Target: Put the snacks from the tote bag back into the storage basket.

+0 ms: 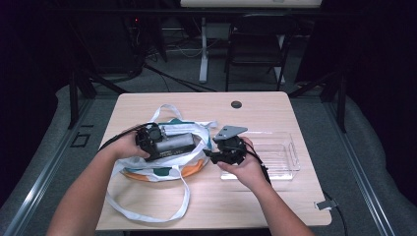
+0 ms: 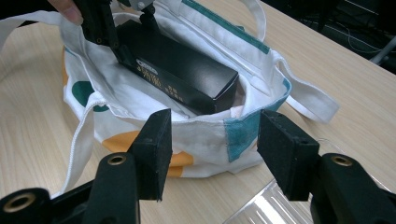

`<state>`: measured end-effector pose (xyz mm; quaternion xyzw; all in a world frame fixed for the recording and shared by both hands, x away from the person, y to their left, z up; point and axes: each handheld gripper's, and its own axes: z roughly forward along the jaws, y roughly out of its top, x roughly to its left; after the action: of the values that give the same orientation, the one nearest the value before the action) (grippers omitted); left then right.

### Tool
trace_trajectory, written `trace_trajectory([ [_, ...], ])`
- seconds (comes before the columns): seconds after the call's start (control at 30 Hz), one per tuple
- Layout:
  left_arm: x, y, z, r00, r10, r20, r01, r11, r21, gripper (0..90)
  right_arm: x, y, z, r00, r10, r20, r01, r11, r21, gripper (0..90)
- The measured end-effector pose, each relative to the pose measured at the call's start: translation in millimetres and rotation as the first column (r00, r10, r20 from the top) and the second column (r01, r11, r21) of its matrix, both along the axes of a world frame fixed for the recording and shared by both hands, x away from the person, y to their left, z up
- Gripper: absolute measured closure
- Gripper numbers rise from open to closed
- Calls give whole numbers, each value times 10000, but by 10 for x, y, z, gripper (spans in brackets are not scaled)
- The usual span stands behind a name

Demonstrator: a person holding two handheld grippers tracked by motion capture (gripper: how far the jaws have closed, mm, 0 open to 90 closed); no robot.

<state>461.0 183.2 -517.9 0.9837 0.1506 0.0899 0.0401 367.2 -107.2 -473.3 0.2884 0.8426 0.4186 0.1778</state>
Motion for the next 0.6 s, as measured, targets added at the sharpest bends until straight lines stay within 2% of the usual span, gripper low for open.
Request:
trace_trajectory([
  [0.33, -16, 13, 23, 9998, 177, -56, -178, 9997, -142, 427, 1, -3, -2, 10000, -7, 9, 7, 10000, -42, 449],
  [0.6, -31, 27, 90, 9997, 218, -139, -219, 9997, -98, 429, 5, -13, -3, 10000, -75, -30, 75, 10000, -25, 449],
])
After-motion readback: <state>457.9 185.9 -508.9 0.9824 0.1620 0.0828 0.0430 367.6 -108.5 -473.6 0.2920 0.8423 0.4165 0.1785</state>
